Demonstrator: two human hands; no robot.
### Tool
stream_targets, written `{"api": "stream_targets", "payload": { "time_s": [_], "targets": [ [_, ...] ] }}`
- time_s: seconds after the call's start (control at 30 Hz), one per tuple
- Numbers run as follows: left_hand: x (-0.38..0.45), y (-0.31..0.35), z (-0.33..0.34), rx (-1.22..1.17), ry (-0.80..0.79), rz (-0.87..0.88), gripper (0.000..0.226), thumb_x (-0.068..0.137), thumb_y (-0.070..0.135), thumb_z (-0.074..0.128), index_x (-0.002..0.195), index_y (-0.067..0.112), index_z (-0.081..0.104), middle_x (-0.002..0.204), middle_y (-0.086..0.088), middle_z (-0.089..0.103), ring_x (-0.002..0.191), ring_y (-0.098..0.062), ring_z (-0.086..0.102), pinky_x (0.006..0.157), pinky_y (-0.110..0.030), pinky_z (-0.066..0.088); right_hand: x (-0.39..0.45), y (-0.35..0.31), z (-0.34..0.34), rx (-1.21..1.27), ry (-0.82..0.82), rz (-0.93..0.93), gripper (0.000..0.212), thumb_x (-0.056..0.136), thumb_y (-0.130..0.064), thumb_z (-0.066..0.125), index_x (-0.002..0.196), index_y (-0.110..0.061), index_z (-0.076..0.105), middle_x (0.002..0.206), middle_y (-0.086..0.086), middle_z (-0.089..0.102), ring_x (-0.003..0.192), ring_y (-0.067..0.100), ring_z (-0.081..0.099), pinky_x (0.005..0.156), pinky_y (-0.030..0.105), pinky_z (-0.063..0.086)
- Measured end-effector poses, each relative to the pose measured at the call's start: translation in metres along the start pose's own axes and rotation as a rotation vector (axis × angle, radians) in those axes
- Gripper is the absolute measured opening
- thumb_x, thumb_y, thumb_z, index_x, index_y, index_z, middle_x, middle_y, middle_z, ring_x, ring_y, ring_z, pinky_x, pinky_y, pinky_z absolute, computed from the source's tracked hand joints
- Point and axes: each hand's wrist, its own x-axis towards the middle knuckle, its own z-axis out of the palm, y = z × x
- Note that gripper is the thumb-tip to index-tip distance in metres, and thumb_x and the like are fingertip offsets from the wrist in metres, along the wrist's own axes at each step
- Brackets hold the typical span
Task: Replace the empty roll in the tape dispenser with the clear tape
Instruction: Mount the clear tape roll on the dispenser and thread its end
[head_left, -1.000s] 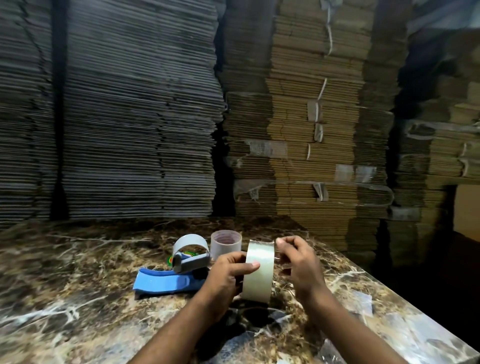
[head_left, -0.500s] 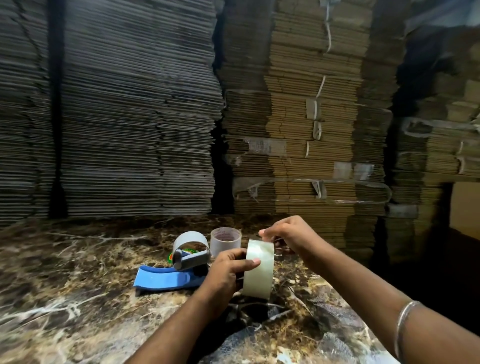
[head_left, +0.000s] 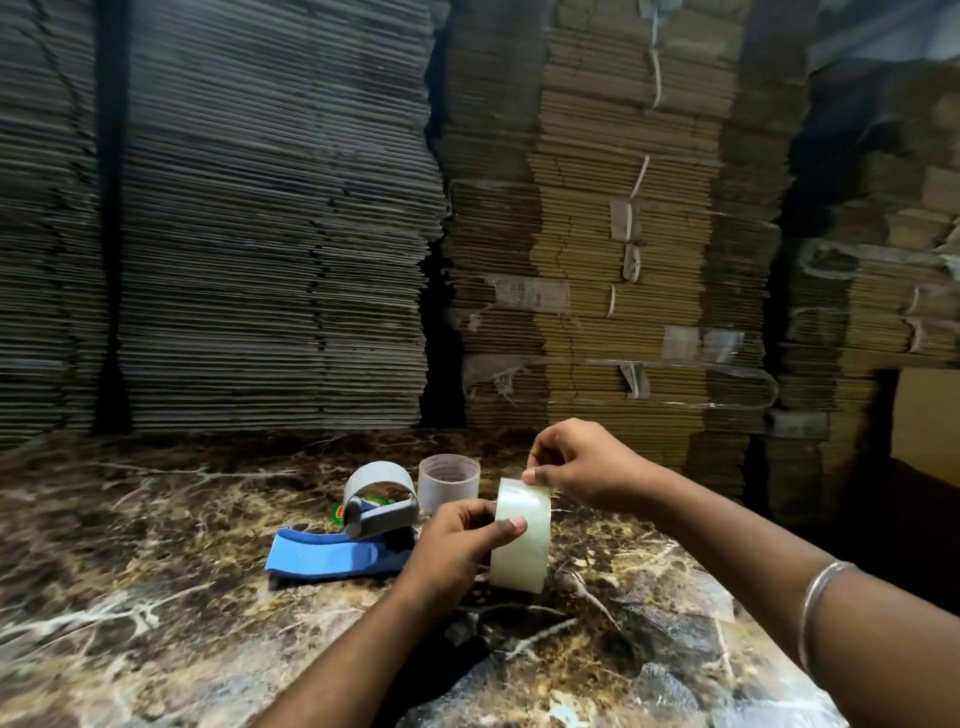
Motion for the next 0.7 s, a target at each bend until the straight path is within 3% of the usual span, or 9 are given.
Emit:
{"api": "stream_targets", "payload": {
  "time_s": [0.13, 0.3, 0.4, 0.47, 0.57, 0.7],
  "targets": [
    [-0.001, 0.0, 0.001, 0.049, 0.02, 0.048, 0.034, 0.07, 0.04, 0.078, 0.087, 0.011, 0.075, 0.09, -0.015, 0.076, 0.09, -0.034, 0.071, 0.076, -0.046, 0.052, -0.005, -0.009, -0.003, -0.046, -0.012, -0.058, 0.011, 0.092, -0.023, 0.067, 0.093, -0.013, 0.071, 0.09, 0.002, 0.071, 0.077, 0.011, 0.062, 0.065, 0.027, 0.052],
    [0.002, -0.002, -0.001, 0.099, 0.104, 0.099, 0.05, 0.064, 0.06, 0.076, 0.083, 0.014, 0.074, 0.085, -0.02, 0.074, 0.079, -0.032, 0.068, 0.068, -0.044, 0.049, -0.005, -0.016, -0.012, 0.001, 0.072, -0.114, 0.01, 0.093, -0.023, 0.066, 0.091, -0.014, 0.071, 0.085, 0.0, 0.073, 0.077, 0.011, 0.067, 0.067, 0.028, 0.055],
    [0.001, -0.003, -0.002, 0.16, 0.212, 0.122, 0.055, 0.057, 0.07, 0.075, 0.089, 0.027, 0.065, 0.084, -0.012, 0.075, 0.084, -0.032, 0.071, 0.065, -0.043, 0.054, -0.004, -0.016, -0.013, 0.021, 0.046, -0.105, 0.009, 0.091, -0.023, 0.069, 0.089, -0.014, 0.071, 0.081, 0.0, 0.076, 0.075, 0.009, 0.072, 0.066, 0.024, 0.057],
    [0.0, -0.002, -0.003, 0.192, 0.251, 0.134, 0.056, 0.06, 0.065, 0.076, 0.101, 0.035, 0.053, 0.082, -0.01, 0.073, 0.081, -0.026, 0.071, 0.065, -0.042, 0.057, -0.004, -0.016, -0.014, 0.058, 0.006, -0.084, 0.011, 0.087, -0.022, 0.074, 0.089, -0.013, 0.071, 0.081, 0.003, 0.078, 0.074, 0.009, 0.074, 0.068, 0.025, 0.06],
    [-0.003, 0.003, -0.001, 0.227, 0.226, 0.195, 0.059, 0.074, 0.04, 0.079, 0.123, 0.033, 0.047, 0.058, 0.004, 0.066, 0.06, -0.011, 0.063, 0.053, -0.031, 0.052, -0.005, -0.017, -0.017, 0.048, -0.004, -0.092, 0.015, 0.08, -0.018, 0.08, 0.089, -0.013, 0.07, 0.081, 0.004, 0.078, 0.073, 0.008, 0.075, 0.069, 0.024, 0.061],
    [-0.004, 0.003, 0.001, 0.203, 0.193, 0.212, 0.078, 0.073, 0.027, 0.082, 0.138, 0.041, 0.039, 0.05, 0.005, 0.054, 0.048, -0.009, 0.051, 0.047, -0.025, 0.044, -0.008, -0.02, -0.018, 0.02, 0.039, -0.13, 0.011, 0.078, -0.01, 0.081, 0.085, -0.014, 0.072, 0.078, 0.003, 0.077, 0.071, 0.009, 0.075, 0.067, 0.024, 0.062]
  ]
}}
